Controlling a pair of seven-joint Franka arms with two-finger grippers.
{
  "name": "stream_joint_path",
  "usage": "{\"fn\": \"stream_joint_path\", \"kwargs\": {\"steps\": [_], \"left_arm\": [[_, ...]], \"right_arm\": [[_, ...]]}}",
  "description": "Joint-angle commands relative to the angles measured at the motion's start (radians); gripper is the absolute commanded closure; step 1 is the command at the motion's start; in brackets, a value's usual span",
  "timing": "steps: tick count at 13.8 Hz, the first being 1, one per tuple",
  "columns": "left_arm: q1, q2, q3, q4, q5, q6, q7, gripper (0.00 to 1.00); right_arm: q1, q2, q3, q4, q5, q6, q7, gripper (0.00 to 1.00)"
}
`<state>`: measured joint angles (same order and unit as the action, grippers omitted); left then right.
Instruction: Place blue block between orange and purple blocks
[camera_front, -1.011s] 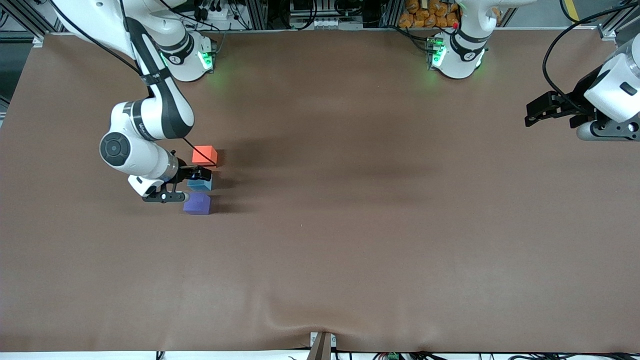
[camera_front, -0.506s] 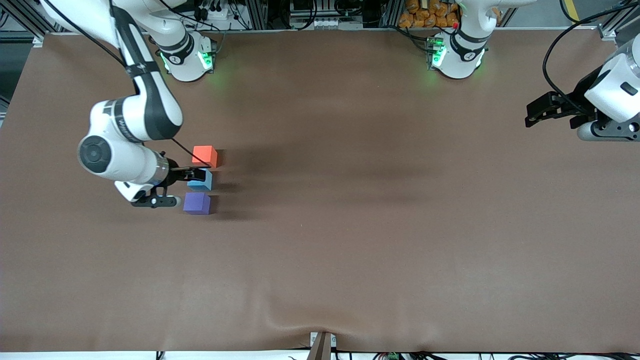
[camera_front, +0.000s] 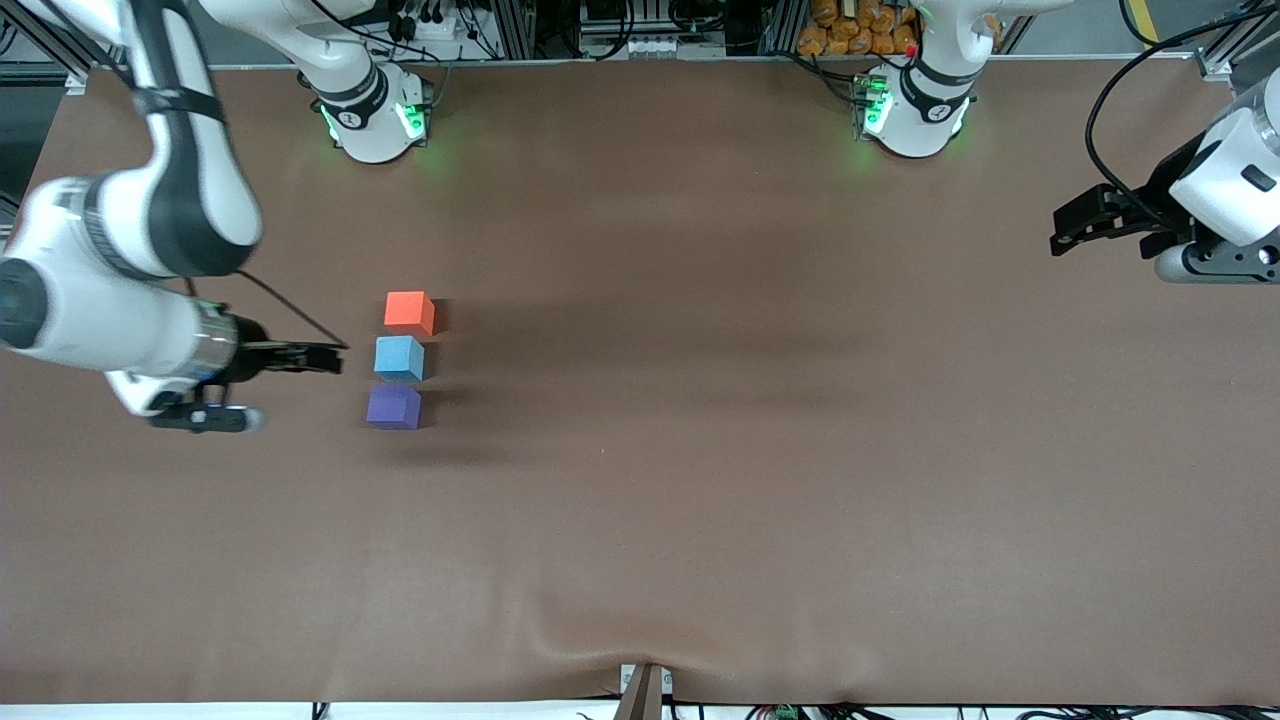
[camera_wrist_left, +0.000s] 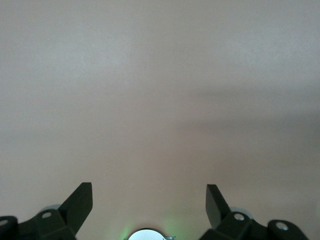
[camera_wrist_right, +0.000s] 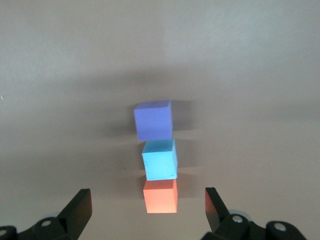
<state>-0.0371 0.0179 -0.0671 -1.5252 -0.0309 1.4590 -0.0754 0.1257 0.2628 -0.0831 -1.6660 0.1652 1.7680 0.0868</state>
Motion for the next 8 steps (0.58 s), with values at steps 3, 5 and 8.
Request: {"fn": "stream_joint_path", "kwargs": {"steps": [3, 5, 8], "left_arm": [[0.006, 0.007, -0.002, 0.014, -0.017, 0.001, 0.011, 0.00], [0.006, 0.007, -0.002, 0.014, -0.017, 0.001, 0.011, 0.00], [0.008, 0.007, -0.002, 0.014, -0.017, 0.001, 0.011, 0.00]], "right_arm": [[-0.112, 0.029, 0.060, 0.182, -0.047, -0.125, -0.032, 0.00], [-0.182, 0.029, 0.107, 0.224, -0.049, -0.162, -0.032, 0.00], [-0.192, 0.026, 0.108, 0.311, -0.088, -0.270, -0.032, 0.00]]}}
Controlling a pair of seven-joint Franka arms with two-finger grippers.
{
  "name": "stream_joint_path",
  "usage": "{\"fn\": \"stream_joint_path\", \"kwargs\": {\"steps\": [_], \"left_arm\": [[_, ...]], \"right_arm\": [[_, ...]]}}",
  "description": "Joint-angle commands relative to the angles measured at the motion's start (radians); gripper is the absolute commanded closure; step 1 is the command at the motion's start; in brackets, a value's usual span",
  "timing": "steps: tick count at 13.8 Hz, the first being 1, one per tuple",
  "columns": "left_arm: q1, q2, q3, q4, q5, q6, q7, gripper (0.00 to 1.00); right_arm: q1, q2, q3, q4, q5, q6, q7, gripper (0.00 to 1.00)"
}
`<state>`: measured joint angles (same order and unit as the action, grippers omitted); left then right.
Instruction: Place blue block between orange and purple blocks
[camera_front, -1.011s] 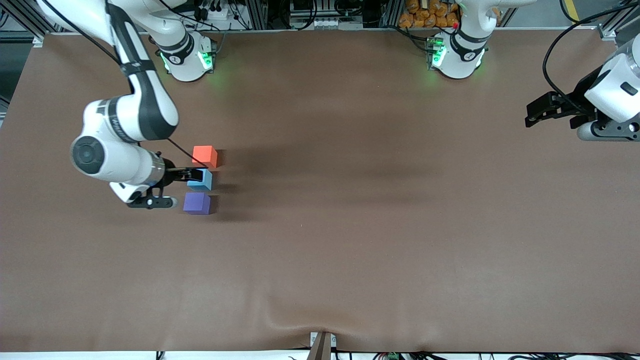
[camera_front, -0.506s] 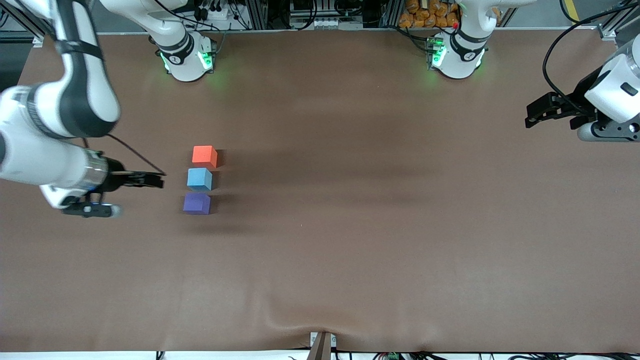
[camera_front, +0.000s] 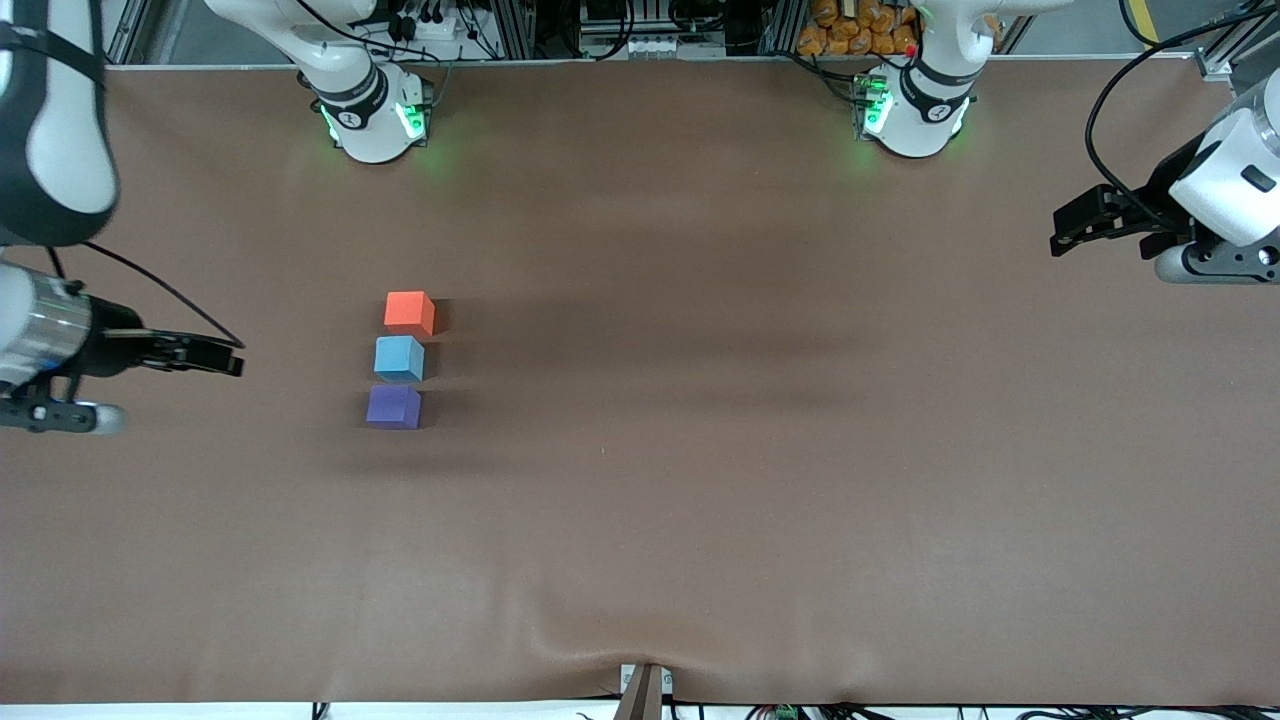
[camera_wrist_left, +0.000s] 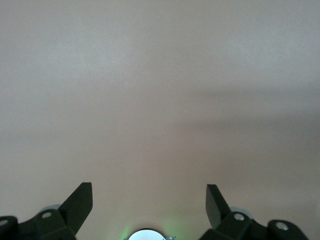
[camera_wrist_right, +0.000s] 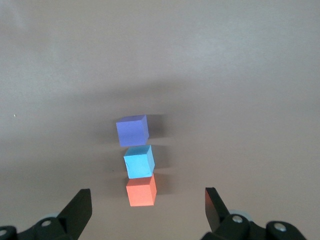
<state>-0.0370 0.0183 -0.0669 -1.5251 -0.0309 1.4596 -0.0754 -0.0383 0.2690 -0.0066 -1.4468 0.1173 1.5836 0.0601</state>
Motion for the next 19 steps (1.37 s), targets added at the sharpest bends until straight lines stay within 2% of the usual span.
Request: {"fn": "stream_joint_path", "kwargs": {"steps": [1, 3, 7, 9, 12, 14, 19], "left_arm": [[0.008, 0.006, -0.002, 0.014, -0.017, 0.001, 0.011, 0.00], [0.008, 0.006, -0.002, 0.014, -0.017, 0.001, 0.011, 0.00], [0.008, 0.006, -0.002, 0.014, -0.017, 0.001, 0.011, 0.00], [0.009, 0.006, -0.002, 0.014, -0.017, 0.001, 0.011, 0.00], [0.009, 0.006, -0.002, 0.014, -0.017, 0.001, 0.011, 0.00], [0.009, 0.006, -0.002, 0.016, -0.017, 0.001, 0.011, 0.00], [0.009, 0.006, -0.002, 0.016, -0.015, 0.002, 0.011, 0.00]], "right_arm": [[-0.028, 0.016, 0.033, 0.135, -0.063, -0.141, 0.006, 0.00], [-0.028, 0.004, 0.031, 0.160, -0.070, -0.213, 0.006, 0.00], [-0.037, -0.114, 0.028, 0.148, -0.065, -0.203, -0.019, 0.00], [-0.038, -0.170, 0.013, 0.106, -0.067, -0.186, -0.017, 0.00], [-0.031, -0.295, -0.003, -0.016, -0.073, -0.165, -0.022, 0.00], [-0.018, -0.349, 0.002, -0.066, -0.120, -0.162, -0.020, 0.00], [-0.029, -0.353, 0.000, -0.080, -0.148, -0.155, -0.082, 0.00]]}}
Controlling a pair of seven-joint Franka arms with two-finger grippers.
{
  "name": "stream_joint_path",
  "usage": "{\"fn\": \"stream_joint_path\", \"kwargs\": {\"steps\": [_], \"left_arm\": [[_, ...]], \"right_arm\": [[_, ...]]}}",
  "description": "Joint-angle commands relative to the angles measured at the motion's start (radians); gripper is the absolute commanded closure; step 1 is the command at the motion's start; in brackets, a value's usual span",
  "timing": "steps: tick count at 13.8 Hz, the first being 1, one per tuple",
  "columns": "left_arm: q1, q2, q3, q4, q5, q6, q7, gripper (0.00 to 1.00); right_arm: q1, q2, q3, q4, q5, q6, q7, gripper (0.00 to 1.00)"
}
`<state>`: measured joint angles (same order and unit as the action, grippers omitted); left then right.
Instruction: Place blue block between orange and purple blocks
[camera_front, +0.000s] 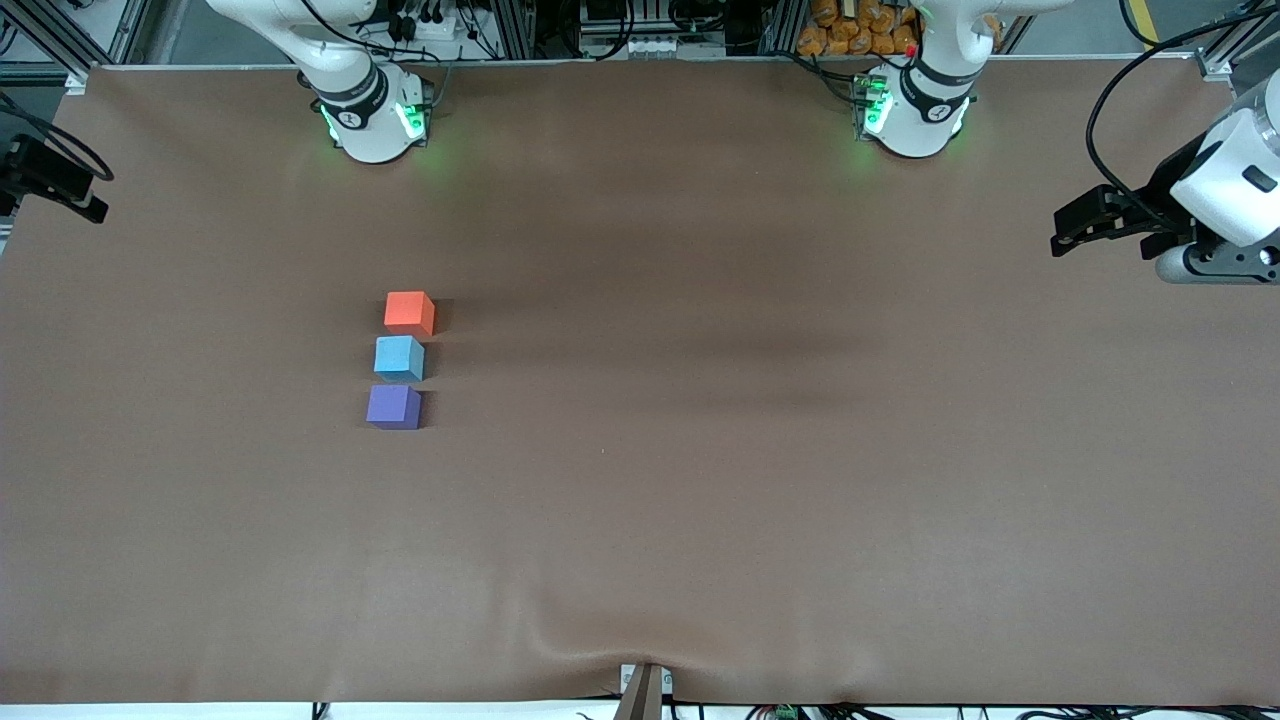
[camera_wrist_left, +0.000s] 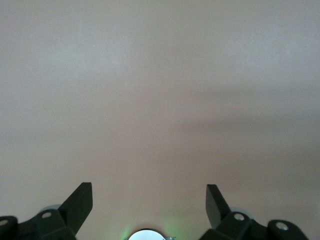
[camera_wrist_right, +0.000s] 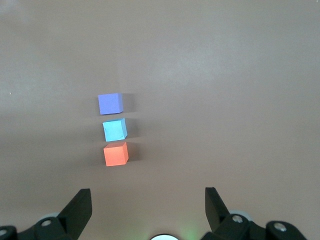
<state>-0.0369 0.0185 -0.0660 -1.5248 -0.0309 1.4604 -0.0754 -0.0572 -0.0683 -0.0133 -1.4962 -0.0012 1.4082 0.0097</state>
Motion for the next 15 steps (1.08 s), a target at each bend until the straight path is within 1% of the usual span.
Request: {"fn": "stream_joint_path", "kwargs": {"steps": [1, 3, 5, 7, 10, 15], "left_arm": [[0.009, 0.006, -0.003, 0.015, -0.015, 0.001, 0.011, 0.00], [0.011, 0.009, -0.003, 0.015, -0.014, 0.001, 0.012, 0.00], [0.011, 0.011, -0.003, 0.015, -0.011, 0.008, 0.014, 0.00], [0.011, 0.011, -0.003, 0.014, -0.004, 0.012, 0.022, 0.00], [-0.006, 0.017, -0.003, 0.014, 0.038, 0.027, 0.095, 0.00], [-0.006, 0.021, -0.003, 0.014, 0.040, 0.032, 0.095, 0.00]], "right_arm": [[-0.009, -0.007, 0.010, -0.030, -0.049, 0.023, -0.033, 0.00], [-0.007, 0.018, 0.012, 0.005, -0.066, 0.023, -0.031, 0.00], [-0.009, 0.035, 0.013, 0.019, -0.059, 0.026, -0.030, 0.00], [-0.007, 0.039, 0.013, 0.021, -0.057, 0.038, -0.030, 0.00], [0.000, 0.039, 0.013, 0.021, -0.057, 0.043, -0.030, 0.00], [-0.001, 0.039, 0.013, 0.021, -0.031, 0.058, -0.030, 0.00]]}}
